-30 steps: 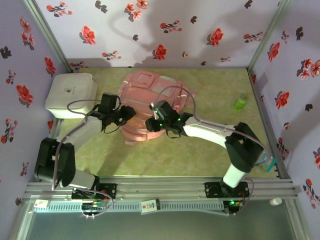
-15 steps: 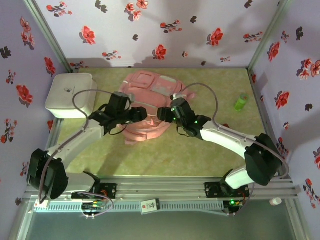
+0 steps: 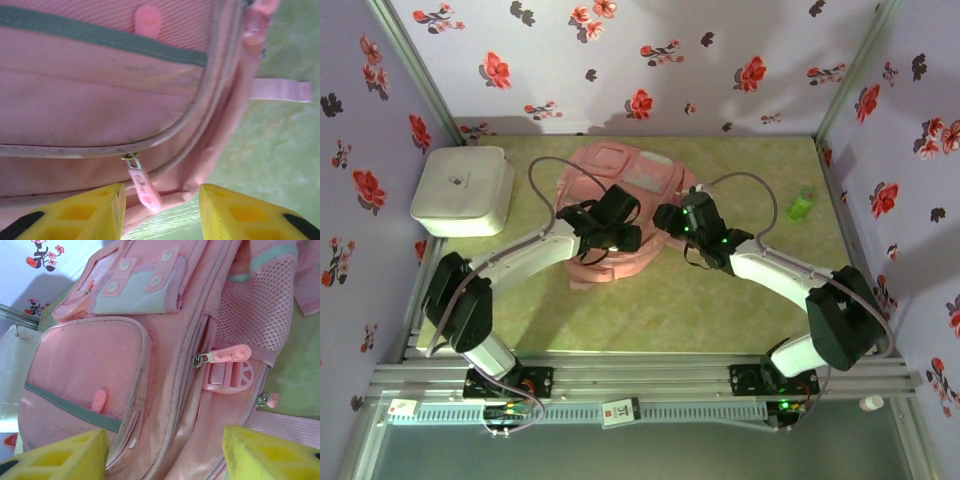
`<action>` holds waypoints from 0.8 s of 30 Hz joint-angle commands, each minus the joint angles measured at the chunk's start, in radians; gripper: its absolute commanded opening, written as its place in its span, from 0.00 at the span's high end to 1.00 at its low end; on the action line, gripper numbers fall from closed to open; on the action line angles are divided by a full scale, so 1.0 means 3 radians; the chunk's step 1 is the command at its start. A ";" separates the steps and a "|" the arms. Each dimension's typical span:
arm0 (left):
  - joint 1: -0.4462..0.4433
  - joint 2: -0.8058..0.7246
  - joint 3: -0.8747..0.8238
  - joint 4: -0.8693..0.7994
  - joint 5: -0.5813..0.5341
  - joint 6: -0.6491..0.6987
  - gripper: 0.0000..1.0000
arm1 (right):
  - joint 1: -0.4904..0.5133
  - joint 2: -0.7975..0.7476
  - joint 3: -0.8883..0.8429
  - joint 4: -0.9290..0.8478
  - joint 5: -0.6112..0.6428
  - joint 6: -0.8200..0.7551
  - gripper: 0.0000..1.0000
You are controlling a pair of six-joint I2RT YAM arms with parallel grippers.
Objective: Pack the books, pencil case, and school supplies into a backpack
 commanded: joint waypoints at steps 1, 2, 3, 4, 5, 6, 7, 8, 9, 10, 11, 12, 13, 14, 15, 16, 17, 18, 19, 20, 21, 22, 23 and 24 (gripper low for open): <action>-0.0033 0.0137 0.0156 -0.0265 -0.0180 0.0100 0.57 | -0.0028 -0.0071 -0.0058 0.0113 -0.0025 0.0118 0.38; -0.0043 0.0180 0.0173 -0.0280 -0.0174 0.0105 0.57 | -0.0028 -0.0059 -0.0055 0.0113 -0.0029 0.0124 0.38; -0.0048 0.0214 0.0190 -0.0292 -0.0174 0.0117 0.56 | -0.0033 -0.0052 -0.0048 0.0118 -0.0038 0.0133 0.38; -0.0053 0.0249 0.0218 -0.0309 -0.0166 0.0133 0.54 | -0.0033 -0.0041 -0.0050 0.0128 -0.0051 0.0139 0.38; -0.0053 0.0278 0.0237 -0.0327 -0.0161 0.0153 0.54 | -0.0033 -0.0031 -0.0044 0.0133 -0.0062 0.0145 0.38; -0.0053 0.0305 0.0264 -0.0356 -0.0174 0.0173 0.54 | -0.0033 -0.0022 -0.0040 0.0133 -0.0072 0.0151 0.38; -0.0054 0.0318 0.0280 -0.0377 -0.0212 0.0186 0.55 | -0.0033 -0.0015 -0.0036 0.0139 -0.0084 0.0149 0.38; -0.0055 0.0321 0.0290 -0.0389 -0.0243 0.0191 0.57 | -0.0033 -0.0003 -0.0034 0.0143 -0.0099 0.0151 0.38; -0.0053 0.0316 0.0292 -0.0390 -0.0275 0.0196 0.60 | -0.0033 0.0007 -0.0025 0.0144 -0.0112 0.0156 0.39; -0.0053 0.0311 0.0293 -0.0393 -0.0309 0.0197 0.63 | -0.0033 0.0021 -0.0016 0.0146 -0.0128 0.0162 0.39; -0.0053 0.0307 0.0297 -0.0397 -0.0334 0.0197 0.66 | -0.0033 0.0045 -0.0006 0.0153 -0.0149 0.0161 0.39; -0.0053 0.0299 0.0297 -0.0400 -0.0365 0.0202 0.69 | -0.0033 0.0055 0.0008 0.0166 -0.0182 0.0155 0.39; -0.0053 0.0287 0.0295 -0.0408 -0.0395 0.0203 0.72 | -0.0033 0.0082 0.0022 0.0177 -0.0213 0.0155 0.40; -0.0053 0.0281 0.0294 -0.0415 -0.0420 0.0199 0.74 | -0.0033 0.0100 0.0032 0.0187 -0.0240 0.0161 0.40; -0.0053 0.0275 0.0295 -0.0419 -0.0430 0.0197 0.77 | -0.0033 0.0119 0.0042 0.0212 -0.0269 0.0169 0.41; -0.0053 0.0261 0.0292 -0.0423 -0.0440 0.0197 0.79 | -0.0033 0.0145 0.0051 0.0233 -0.0296 0.0185 0.41; -0.0053 0.0255 0.0285 -0.0415 -0.0442 0.0197 0.82 | -0.0033 0.0160 0.0058 0.0252 -0.0323 0.0201 0.41; -0.0053 0.0250 0.0276 -0.0405 -0.0442 0.0197 0.85 | -0.0033 0.0177 0.0062 0.0294 -0.0352 0.0224 0.42; -0.0054 0.0244 0.0272 -0.0400 -0.0444 0.0192 0.86 | -0.0037 0.0201 0.0063 0.0323 -0.0379 0.0251 0.42; -0.0053 0.0244 0.0272 -0.0400 -0.0445 0.0192 0.87 | -0.0038 0.0214 0.0068 0.0353 -0.0407 0.0282 0.43; -0.0053 0.0239 0.0267 -0.0395 -0.0439 0.0192 0.88 | -0.0042 0.0234 0.0063 0.0395 -0.0438 0.0320 0.43; -0.0053 0.0230 0.0258 -0.0383 -0.0439 0.0192 0.89 | -0.0050 0.0262 0.0058 0.0448 -0.0478 0.0357 0.44; -0.0053 0.0226 0.0253 -0.0375 -0.0437 0.0192 0.90 | -0.0058 0.0284 0.0049 0.0500 -0.0518 0.0404 0.45; -0.0048 0.0219 0.0247 -0.0366 -0.0437 0.0192 0.91 | -0.0067 0.0310 0.0040 0.0570 -0.0568 0.0453 0.45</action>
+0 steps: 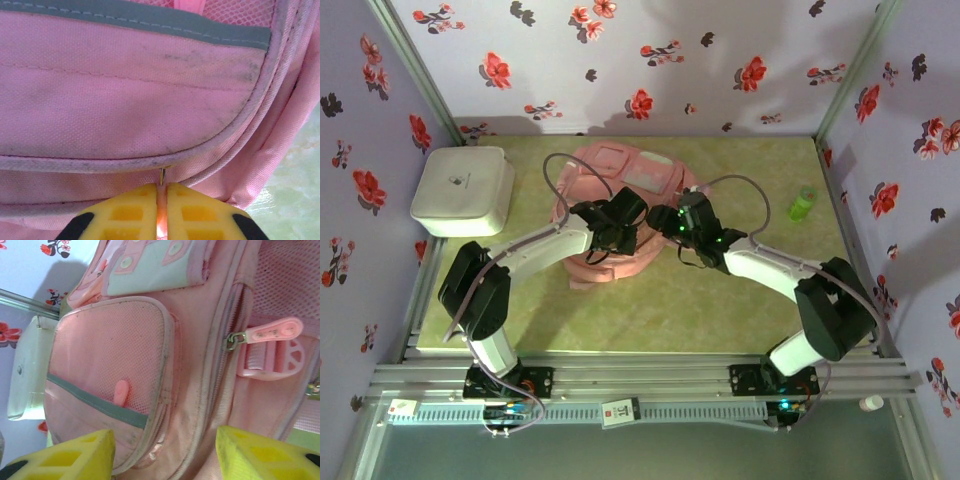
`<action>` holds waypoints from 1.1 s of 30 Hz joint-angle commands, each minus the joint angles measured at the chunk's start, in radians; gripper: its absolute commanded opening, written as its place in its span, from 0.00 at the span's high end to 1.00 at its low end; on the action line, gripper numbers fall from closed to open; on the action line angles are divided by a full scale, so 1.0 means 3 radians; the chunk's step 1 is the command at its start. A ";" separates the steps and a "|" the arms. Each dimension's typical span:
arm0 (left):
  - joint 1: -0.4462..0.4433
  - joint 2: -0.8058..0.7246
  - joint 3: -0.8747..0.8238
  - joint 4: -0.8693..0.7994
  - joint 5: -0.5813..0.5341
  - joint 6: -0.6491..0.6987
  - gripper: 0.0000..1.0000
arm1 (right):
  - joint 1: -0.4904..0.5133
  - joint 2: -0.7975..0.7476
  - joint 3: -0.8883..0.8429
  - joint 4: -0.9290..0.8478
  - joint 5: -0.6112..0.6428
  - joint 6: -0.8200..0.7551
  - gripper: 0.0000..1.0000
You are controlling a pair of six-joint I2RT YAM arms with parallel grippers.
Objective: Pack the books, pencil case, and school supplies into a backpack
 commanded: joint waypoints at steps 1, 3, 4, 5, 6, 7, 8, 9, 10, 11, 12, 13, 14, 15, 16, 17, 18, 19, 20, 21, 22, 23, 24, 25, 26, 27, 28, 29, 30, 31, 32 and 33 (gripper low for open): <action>-0.0014 -0.0076 0.0053 -0.0042 -0.0118 0.0038 0.92 | -0.0057 0.0102 0.0040 0.0296 -0.0203 0.0219 0.46; -0.0013 -0.0082 0.0051 -0.0032 -0.0114 0.0067 0.97 | -0.0065 0.0180 0.0063 0.0375 -0.0298 0.0303 0.47; -0.0005 -0.0094 0.0053 -0.0032 -0.0118 0.0086 0.99 | -0.0064 0.0227 0.0089 0.0405 -0.0339 0.0333 0.48; 0.0006 -0.0108 0.0046 -0.0037 -0.0117 0.0092 1.00 | -0.0064 0.0269 0.0109 0.0418 -0.0376 0.0355 0.48; 0.0019 -0.0126 0.0039 -0.0035 -0.0115 0.0100 1.00 | -0.0064 0.0314 0.0136 0.0430 -0.0407 0.0370 0.49; 0.0032 -0.0159 0.0024 -0.0027 -0.0108 0.0113 1.00 | -0.0064 0.0362 0.0154 0.0429 -0.0430 0.0396 0.50; 0.0042 -0.0179 0.0009 -0.0019 -0.0096 0.0122 1.00 | -0.0064 0.0401 0.0165 0.0443 -0.0443 0.0412 0.51; 0.0050 -0.0200 -0.0002 -0.0008 -0.0084 0.0137 1.00 | -0.0064 0.0447 0.0178 0.0475 -0.0463 0.0431 0.52; 0.0057 -0.0217 -0.0012 -0.0002 -0.0067 0.0154 1.00 | -0.0064 0.0491 0.0193 0.0515 -0.0492 0.0438 0.53; 0.0060 -0.0228 -0.0017 -0.0002 -0.0067 0.0167 1.00 | -0.0064 0.0538 0.0213 0.0543 -0.0525 0.0444 0.53; 0.0063 -0.0241 -0.0023 -0.0007 -0.0067 0.0186 1.00 | -0.0064 0.0581 0.0240 0.0595 -0.0561 0.0439 0.56; 0.0065 -0.0245 -0.0023 -0.0011 -0.0067 0.0199 1.00 | -0.0069 0.0625 0.0270 0.0609 -0.0585 0.0446 0.57; 0.0068 -0.0250 -0.0031 -0.0023 -0.0065 0.0214 1.00 | -0.0069 0.0658 0.0300 0.0618 -0.0604 0.0452 0.60; 0.0073 -0.0265 -0.0033 -0.0034 -0.0067 0.0226 1.00 | -0.0069 0.0681 0.0320 0.0616 -0.0606 0.0452 0.63; 0.0087 -0.0273 -0.0042 -0.0043 -0.0070 0.0241 1.00 | -0.0073 0.0693 0.0329 0.0608 -0.0588 0.0449 0.67; 0.0104 -0.0290 -0.0055 -0.0052 -0.0081 0.0253 1.00 | -0.0079 0.0697 0.0339 0.0596 -0.0569 0.0442 0.69; 0.0129 -0.0317 -0.0076 -0.0062 -0.0099 0.0270 1.00 | -0.0088 0.0689 0.0336 0.0559 -0.0542 0.0428 0.73; 0.0159 -0.0343 -0.0102 -0.0072 -0.0114 0.0287 1.00 | -0.0102 0.0674 0.0345 0.0508 -0.0507 0.0405 0.76; 0.0194 -0.0370 -0.0136 -0.0073 -0.0122 0.0305 1.00 | -0.0117 0.0655 0.0346 0.0445 -0.0474 0.0380 0.78; 0.0239 -0.0412 -0.0176 -0.0071 -0.0121 0.0338 1.00 | -0.0132 0.0631 0.0349 0.0375 -0.0433 0.0354 0.79; 0.0289 -0.0454 -0.0222 -0.0068 -0.0128 0.0393 1.00 | -0.0152 0.0607 0.0352 0.0316 -0.0395 0.0324 0.80; 0.0350 -0.0494 -0.0267 -0.0058 -0.0131 0.0454 1.00 | -0.0167 0.0587 0.0346 0.0268 -0.0371 0.0295 0.82; 0.0421 -0.0540 -0.0326 -0.0041 -0.0129 0.0533 1.00 | -0.0187 0.0562 0.0353 0.0218 -0.0350 0.0261 0.82; 0.0497 -0.0584 -0.0382 -0.0015 -0.0128 0.0614 1.00 | -0.0205 0.0538 0.0354 0.0165 -0.0328 0.0226 0.83; 0.0563 -0.0625 -0.0440 0.0022 -0.0116 0.0672 1.00 | -0.0224 0.0523 0.0367 0.0120 -0.0308 0.0201 0.83; 0.0640 -0.0665 -0.0496 0.0059 -0.0079 0.0733 1.00 | -0.0243 0.0510 0.0378 0.0080 -0.0299 0.0164 0.84; 0.0716 -0.0703 -0.0542 0.0102 -0.0033 0.0784 1.00 | -0.0264 0.0500 0.0398 0.0032 -0.0286 0.0123 0.84; 0.0763 -0.0724 -0.0580 0.0137 0.0012 0.0815 1.00 | -0.0281 0.0500 0.0415 -0.0013 -0.0266 0.0092 0.85; 0.0828 -0.0747 -0.0608 0.0170 0.0074 0.0843 1.00 | -0.0305 0.0502 0.0451 -0.0059 -0.0255 0.0035 0.85; 0.0868 -0.0759 -0.0625 0.0201 0.0134 0.0851 1.00 | -0.0326 0.0516 0.0484 -0.0105 -0.0237 -0.0014 0.87; 0.0889 -0.0761 -0.0631 0.0223 0.0200 0.0846 1.00 | -0.0346 0.0534 0.0509 -0.0126 -0.0230 -0.0064 0.87; 0.0896 -0.0757 -0.0632 0.0258 0.0307 0.0846 1.00 | -0.0368 0.0559 0.0545 -0.0132 -0.0236 -0.0109 0.88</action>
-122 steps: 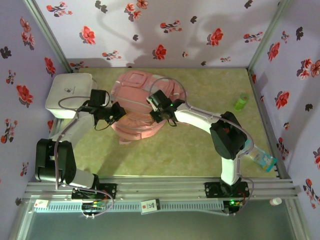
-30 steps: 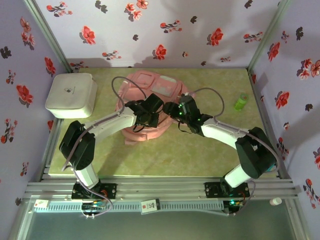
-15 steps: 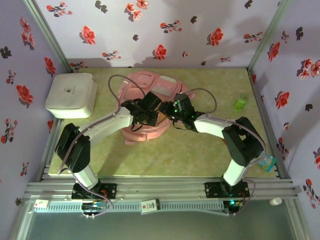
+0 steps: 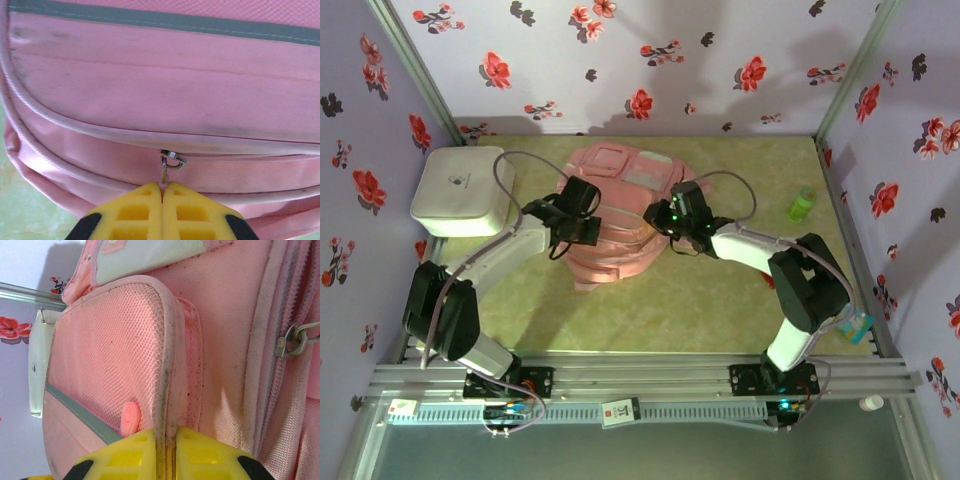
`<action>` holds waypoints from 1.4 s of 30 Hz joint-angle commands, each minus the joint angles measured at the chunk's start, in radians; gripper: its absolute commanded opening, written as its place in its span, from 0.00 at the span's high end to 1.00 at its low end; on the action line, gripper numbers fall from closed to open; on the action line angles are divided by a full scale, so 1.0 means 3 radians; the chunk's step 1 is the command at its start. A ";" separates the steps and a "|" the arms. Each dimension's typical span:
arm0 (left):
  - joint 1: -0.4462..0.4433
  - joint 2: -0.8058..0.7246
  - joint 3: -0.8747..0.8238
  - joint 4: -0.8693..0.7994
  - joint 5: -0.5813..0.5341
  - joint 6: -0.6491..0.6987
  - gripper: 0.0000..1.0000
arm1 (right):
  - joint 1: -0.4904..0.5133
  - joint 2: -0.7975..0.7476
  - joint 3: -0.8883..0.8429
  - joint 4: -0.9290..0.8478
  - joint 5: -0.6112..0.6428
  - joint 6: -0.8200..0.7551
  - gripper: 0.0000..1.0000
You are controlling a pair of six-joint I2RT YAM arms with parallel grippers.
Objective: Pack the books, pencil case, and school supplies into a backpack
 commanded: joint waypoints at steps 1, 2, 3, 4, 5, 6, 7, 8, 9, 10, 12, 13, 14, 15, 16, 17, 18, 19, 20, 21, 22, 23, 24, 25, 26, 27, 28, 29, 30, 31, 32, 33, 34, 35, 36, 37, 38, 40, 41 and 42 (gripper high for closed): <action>0.0069 -0.0093 -0.0062 0.0026 0.0244 0.0131 1.00 | -0.0197 -0.0031 0.0166 -0.0208 0.0293 -0.0316 0.88; 0.0064 -0.0086 -0.0069 0.0074 0.0378 0.0101 1.00 | -0.0214 0.0005 0.0199 -0.0206 0.0282 -0.0351 0.88; 0.0049 -0.0093 -0.0091 0.0153 0.0513 0.0048 1.00 | -0.0234 0.0040 0.0260 -0.0222 0.0266 -0.0396 0.88; 0.0028 -0.0092 -0.0119 0.0231 0.0626 -0.0010 1.00 | -0.0262 0.0071 0.0311 -0.0240 0.0260 -0.0433 0.88; 0.0005 -0.0087 -0.0128 0.0285 0.0721 -0.0051 1.00 | -0.0287 0.0093 0.0346 -0.0251 0.0264 -0.0463 0.88; -0.0038 -0.0072 -0.0129 0.0335 0.0795 -0.0088 1.00 | -0.0318 0.0108 0.0380 -0.0269 0.0269 -0.0489 0.88; -0.0091 -0.0062 -0.0121 0.0375 0.0840 -0.0120 1.00 | -0.0353 0.0121 0.0410 -0.0280 0.0257 -0.0507 0.87; -0.0137 -0.0046 -0.0107 0.0398 0.0875 -0.0138 1.00 | -0.0384 0.0124 0.0431 -0.0296 0.0252 -0.0518 0.86; -0.0192 -0.0018 -0.0086 0.0424 0.0924 -0.0165 1.00 | -0.0408 0.0103 0.0445 -0.0333 0.0258 -0.0519 0.84; -0.0240 0.0016 -0.0064 0.0456 0.0953 -0.0201 1.00 | -0.0427 0.0066 0.0440 -0.0363 0.0276 -0.0499 0.79; -0.0300 0.0079 -0.0028 0.0512 0.1055 -0.0255 1.00 | -0.0430 -0.0038 0.0386 -0.0377 0.0307 -0.0436 0.64; -0.0325 0.0116 -0.0008 0.0523 0.1077 -0.0271 1.00 | -0.0429 -0.0105 0.0332 -0.0388 0.0326 -0.0359 0.58; -0.0349 0.0142 0.0011 0.0534 0.1078 -0.0276 1.00 | -0.0425 -0.0174 0.0275 -0.0408 0.0351 -0.0269 0.54; -0.0368 0.0175 0.0028 0.0544 0.1087 -0.0282 1.00 | -0.0421 -0.0259 0.0181 -0.0416 0.0387 -0.0154 0.51; -0.0386 0.0201 0.0053 0.0549 0.1100 -0.0287 1.00 | -0.0412 -0.0348 0.0081 -0.0397 0.0406 -0.0067 0.49; -0.0405 0.0225 0.0072 0.0554 0.1120 -0.0293 1.00 | -0.0400 -0.0420 -0.0008 -0.0385 0.0416 -0.0003 0.48; -0.0424 0.0250 0.0095 0.0555 0.1144 -0.0298 1.00 | -0.0392 -0.0496 -0.0091 -0.0402 0.0426 0.0091 0.48; -0.0443 0.0273 0.0115 0.0560 0.1159 -0.0294 1.00 | -0.0384 -0.0563 -0.0157 -0.0411 0.0428 0.0178 0.47; -0.0457 0.0290 0.0131 0.0555 0.1168 -0.0296 1.00 | -0.0369 -0.0611 -0.0229 -0.0406 0.0423 0.0265 0.47; -0.0474 0.0306 0.0146 0.0552 0.1170 -0.0298 1.00 | -0.0354 -0.0667 -0.0300 -0.0388 0.0414 0.0361 0.47; -0.0481 0.0320 0.0161 0.0553 0.1179 -0.0298 1.00 | -0.0332 -0.0697 -0.0358 -0.0356 0.0393 0.0450 0.47; -0.0487 0.0330 0.0171 0.0551 0.1184 -0.0298 1.00 | -0.0315 -0.0706 -0.0389 -0.0318 0.0362 0.0512 0.47; -0.0495 0.0338 0.0181 0.0543 0.1186 -0.0298 1.00 | -0.0296 -0.0698 -0.0402 -0.0299 0.0325 0.0578 0.47; -0.0497 0.0338 0.0187 0.0547 0.1186 -0.0298 1.00 | -0.0274 -0.0672 -0.0400 -0.0273 0.0292 0.0616 0.48; -0.0500 0.0340 0.0189 0.0545 0.1186 -0.0295 1.00 | -0.0254 -0.0641 -0.0387 -0.0262 0.0269 0.0636 0.49; -0.0502 0.0334 0.0194 0.0538 0.1186 -0.0298 1.00 | -0.0236 -0.0604 -0.0356 -0.0271 0.0261 0.0668 0.49; -0.0502 0.0333 0.0198 0.0536 0.1186 -0.0299 1.00 | -0.0221 -0.0555 -0.0329 -0.0264 0.0254 0.0687 0.50; -0.0502 0.0331 0.0194 0.0533 0.1184 -0.0299 1.00 | -0.0208 -0.0520 -0.0310 -0.0237 0.0242 0.0689 0.51; -0.0502 0.0324 0.0194 0.0528 0.1185 -0.0295 1.00 | -0.0200 -0.0467 -0.0285 -0.0208 0.0224 0.0705 0.53; -0.0502 0.0320 0.0190 0.0521 0.1186 -0.0293 1.00 | -0.0200 -0.0418 -0.0254 -0.0177 0.0193 0.0714 0.56; -0.0502 0.0318 0.0184 0.0510 0.1186 -0.0290 1.00 | -0.0195 -0.0377 -0.0239 -0.0152 0.0170 0.0718 0.59; -0.0498 0.0315 0.0184 0.0494 0.1177 -0.0293 1.00 | -0.0195 -0.0343 -0.0207 -0.0153 0.0164 0.0709 0.63; -0.0495 0.0315 0.0184 0.0466 0.1156 -0.0302 1.00 | -0.0195 -0.0314 -0.0178 -0.0184 0.0192 0.0677 0.67; -0.0487 0.0312 0.0184 0.0437 0.1127 -0.0312 1.00 | -0.0195 -0.0303 -0.0156 -0.0227 0.0240 0.0643 0.70; -0.0474 0.0300 0.0179 0.0403 0.1079 -0.0330 1.00 | -0.0197 -0.0300 -0.0133 -0.0291 0.0318 0.0593 0.74; -0.0458 0.0281 0.0162 0.0361 0.1016 -0.0343 1.00 | -0.0205 -0.0302 -0.0117 -0.0341 0.0393 0.0533 0.77; -0.0439 0.0260 0.0138 0.0345 0.0970 -0.0358 1.00 | -0.0213 -0.0308 -0.0099 -0.0374 0.0448 0.0488 0.79; -0.0358 0.0166 0.0040 0.0307 0.0873 -0.0374 1.00 | -0.0225 -0.0328 -0.0065 -0.0455 0.0558 0.0373 0.82; -0.0311 0.0122 -0.0004 0.0299 0.0852 -0.0374 1.00 | -0.0234 -0.0340 -0.0043 -0.0487 0.0579 0.0332 0.83; -0.0258 0.0062 -0.0049 0.0276 0.0828 -0.0367 1.00 | -0.0243 -0.0347 -0.0013 -0.0530 0.0604 0.0291 0.84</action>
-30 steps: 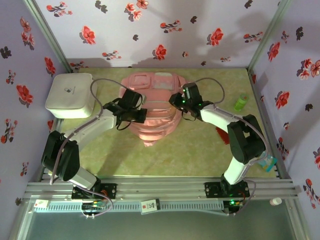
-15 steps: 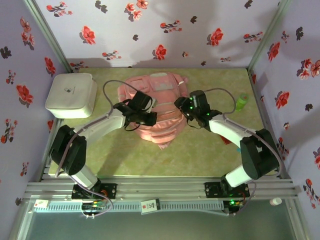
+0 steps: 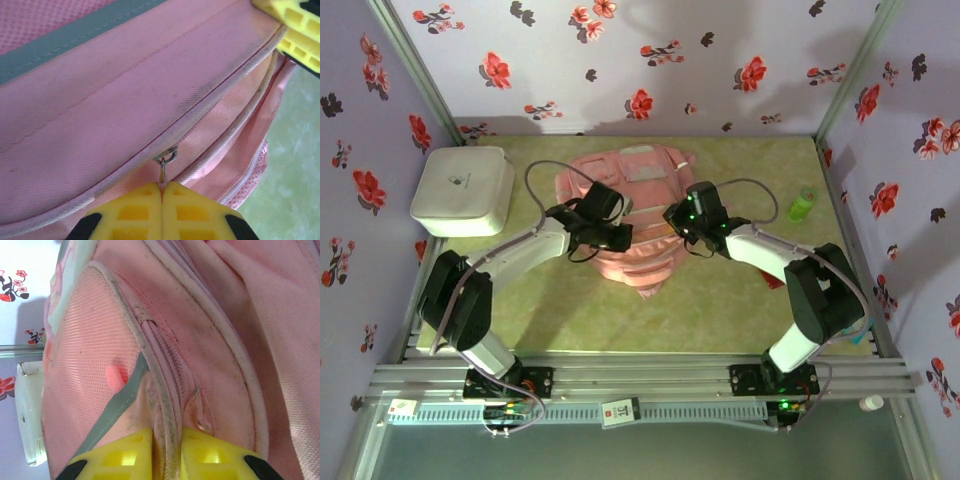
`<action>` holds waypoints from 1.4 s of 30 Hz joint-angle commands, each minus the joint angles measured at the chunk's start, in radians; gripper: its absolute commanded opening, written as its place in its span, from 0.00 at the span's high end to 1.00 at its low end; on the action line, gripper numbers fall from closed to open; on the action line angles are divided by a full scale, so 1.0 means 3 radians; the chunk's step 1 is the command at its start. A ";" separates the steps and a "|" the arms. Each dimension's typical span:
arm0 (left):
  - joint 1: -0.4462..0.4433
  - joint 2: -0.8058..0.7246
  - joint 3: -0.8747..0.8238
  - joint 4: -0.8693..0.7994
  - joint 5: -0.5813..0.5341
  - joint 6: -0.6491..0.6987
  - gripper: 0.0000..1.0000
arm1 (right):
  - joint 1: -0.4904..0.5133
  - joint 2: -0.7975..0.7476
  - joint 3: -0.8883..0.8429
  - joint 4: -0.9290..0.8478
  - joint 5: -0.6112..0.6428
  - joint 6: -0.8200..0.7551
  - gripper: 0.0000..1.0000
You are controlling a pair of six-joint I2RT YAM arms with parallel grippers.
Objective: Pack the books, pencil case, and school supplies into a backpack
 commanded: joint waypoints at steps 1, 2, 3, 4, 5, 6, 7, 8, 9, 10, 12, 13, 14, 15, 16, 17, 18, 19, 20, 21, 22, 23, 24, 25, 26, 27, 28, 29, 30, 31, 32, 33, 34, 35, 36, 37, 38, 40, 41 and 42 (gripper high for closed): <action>0.0179 -0.0249 -0.0150 -0.0190 -0.0190 -0.0046 1.00 | -0.0040 -0.0040 0.0174 -0.0150 0.0334 -0.0246 0.84; 0.0228 -0.0295 -0.0179 -0.0226 -0.0214 -0.0031 1.00 | -0.0045 -0.0048 0.0192 -0.0187 0.0356 -0.0278 0.85; 0.0282 -0.0337 -0.0201 -0.0266 -0.0244 -0.0011 1.00 | -0.0045 -0.0057 0.0206 -0.0223 0.0387 -0.0303 0.85; 0.0340 -0.0371 -0.0214 -0.0303 -0.0267 0.0013 1.00 | -0.0050 -0.0060 0.0219 -0.0256 0.0407 -0.0322 0.86; 0.0380 -0.0395 -0.0228 -0.0335 -0.0304 0.0032 1.00 | -0.0050 -0.0063 0.0234 -0.0282 0.0419 -0.0337 0.86; 0.0423 -0.0422 -0.0245 -0.0360 -0.0339 0.0049 1.00 | -0.0055 -0.0063 0.0238 -0.0306 0.0430 -0.0348 0.86; 0.0461 -0.0436 -0.0264 -0.0380 -0.0363 0.0065 1.00 | -0.0060 -0.0065 0.0237 -0.0314 0.0436 -0.0358 0.86; 0.0508 -0.0445 -0.0276 -0.0392 -0.0386 0.0078 1.00 | -0.0061 -0.0065 0.0237 -0.0313 0.0441 -0.0366 0.86; 0.0543 -0.0443 -0.0276 -0.0407 -0.0433 0.0099 1.00 | -0.0066 -0.0069 0.0244 -0.0319 0.0446 -0.0373 0.87; 0.0579 -0.0440 -0.0274 -0.0419 -0.0477 0.0128 1.00 | -0.0066 -0.0061 0.0258 -0.0334 0.0452 -0.0386 0.87; 0.0642 -0.0420 -0.0247 -0.0414 -0.0544 0.0196 1.00 | -0.0071 -0.0047 0.0278 -0.0355 0.0451 -0.0399 0.87; 0.0667 -0.0409 -0.0227 -0.0402 -0.0571 0.0222 1.00 | -0.0071 -0.0041 0.0286 -0.0356 0.0451 -0.0410 0.87; 0.0694 -0.0399 -0.0211 -0.0385 -0.0601 0.0238 1.00 | -0.0071 -0.0037 0.0293 -0.0352 0.0451 -0.0414 0.87; 0.0721 -0.0388 -0.0200 -0.0339 -0.0631 0.0255 1.00 | -0.0076 -0.0035 0.0292 -0.0345 0.0446 -0.0419 0.87; 0.0739 -0.0377 -0.0192 -0.0296 -0.0658 0.0266 1.00 | -0.0075 -0.0030 0.0289 -0.0336 0.0441 -0.0429 0.87; 0.0760 -0.0366 -0.0177 -0.0265 -0.0679 0.0266 1.00 | -0.0079 -0.0024 0.0296 -0.0334 0.0438 -0.0436 0.87; 0.0778 -0.0349 -0.0169 -0.0220 -0.0706 0.0280 1.00 | -0.0080 -0.0018 0.0305 -0.0331 0.0427 -0.0448 0.87; 0.0797 -0.0334 -0.0169 -0.0158 -0.0716 0.0299 1.00 | -0.0082 -0.0004 0.0317 -0.0333 0.0416 -0.0459 0.87; 0.0808 -0.0319 -0.0169 -0.0105 -0.0728 0.0317 1.00 | -0.0086 0.0007 0.0321 -0.0337 0.0410 -0.0473 0.87; 0.0823 -0.0294 -0.0159 -0.0063 -0.0727 0.0339 1.00 | -0.0086 0.0024 0.0332 -0.0342 0.0401 -0.0490 0.88; 0.0831 -0.0260 -0.0140 -0.0028 -0.0727 0.0369 1.00 | -0.0086 0.0037 0.0345 -0.0350 0.0390 -0.0501 0.88; 0.0835 -0.0229 -0.0117 0.0001 -0.0729 0.0392 1.00 | -0.0086 0.0050 0.0347 -0.0357 0.0380 -0.0518 0.88; 0.0835 -0.0189 -0.0095 0.0019 -0.0728 0.0425 1.00 | -0.0086 0.0062 0.0358 -0.0361 0.0368 -0.0532 0.88; 0.0832 -0.0148 -0.0071 0.0047 -0.0725 0.0452 1.00 | -0.0086 0.0070 0.0362 -0.0376 0.0367 -0.0542 0.88; 0.0838 -0.0121 -0.0059 0.0057 -0.0725 0.0465 1.00 | -0.0086 0.0076 0.0362 -0.0386 0.0362 -0.0555 0.88; 0.0836 -0.0095 -0.0038 0.0054 -0.0723 0.0468 1.00 | -0.0086 0.0073 0.0373 -0.0397 0.0347 -0.0579 0.87; 0.0839 -0.0089 -0.0026 0.0048 -0.0717 0.0471 1.00 | -0.0087 0.0057 0.0381 -0.0424 0.0325 -0.0608 0.84; 0.0841 -0.0092 -0.0021 0.0039 -0.0709 0.0467 1.00 | -0.0089 0.0034 0.0387 -0.0445 0.0307 -0.0640 0.81; 0.0845 -0.0102 -0.0025 0.0033 -0.0701 0.0457 1.00 | -0.0090 -0.0010 0.0382 -0.0467 0.0291 -0.0680 0.74; 0.0845 -0.0132 -0.0027 0.0015 -0.0689 0.0439 0.96 | -0.0091 -0.0072 0.0371 -0.0494 0.0292 -0.0731 0.66; 0.0845 -0.0164 -0.0031 -0.0009 -0.0670 0.0427 0.92 | -0.0091 -0.0138 0.0362 -0.0539 0.0314 -0.0773 0.59; 0.0853 -0.0208 -0.0036 -0.0045 -0.0637 0.0408 0.87 | -0.0091 -0.0222 0.0353 -0.0617 0.0367 -0.0839 0.52; 0.0856 -0.0265 -0.0046 -0.0080 -0.0605 0.0385 0.80 | -0.0091 -0.0318 0.0354 -0.0736 0.0439 -0.0916 0.46; 0.0864 -0.0317 -0.0059 -0.0114 -0.0580 0.0360 0.74 | -0.0096 -0.0403 0.0345 -0.0859 0.0529 -0.0982 0.42; 0.0874 -0.0390 -0.0065 -0.0155 -0.0557 0.0333 0.66 | -0.0101 -0.0504 0.0336 -0.1008 0.0663 -0.1041 0.37; 0.0888 -0.0458 -0.0073 -0.0201 -0.0532 0.0300 0.57 | -0.0110 -0.0611 0.0300 -0.1159 0.0823 -0.1088 0.34; 0.0910 -0.0520 -0.0072 -0.0229 -0.0513 0.0266 0.50 | -0.0126 -0.0700 0.0261 -0.1275 0.0971 -0.1118 0.31; 0.0957 -0.0670 -0.0085 -0.0277 -0.0497 0.0208 0.38 | -0.0171 -0.0886 0.0130 -0.1527 0.1320 -0.1195 0.26; 0.0979 -0.0724 -0.0092 -0.0282 -0.0495 0.0188 0.35 | -0.0211 -0.0963 0.0066 -0.1616 0.1429 -0.1211 0.24; 0.1003 -0.0782 -0.0097 -0.0282 -0.0488 0.0167 0.31 | -0.0261 -0.1039 -0.0011 -0.1705 0.1502 -0.1220 0.23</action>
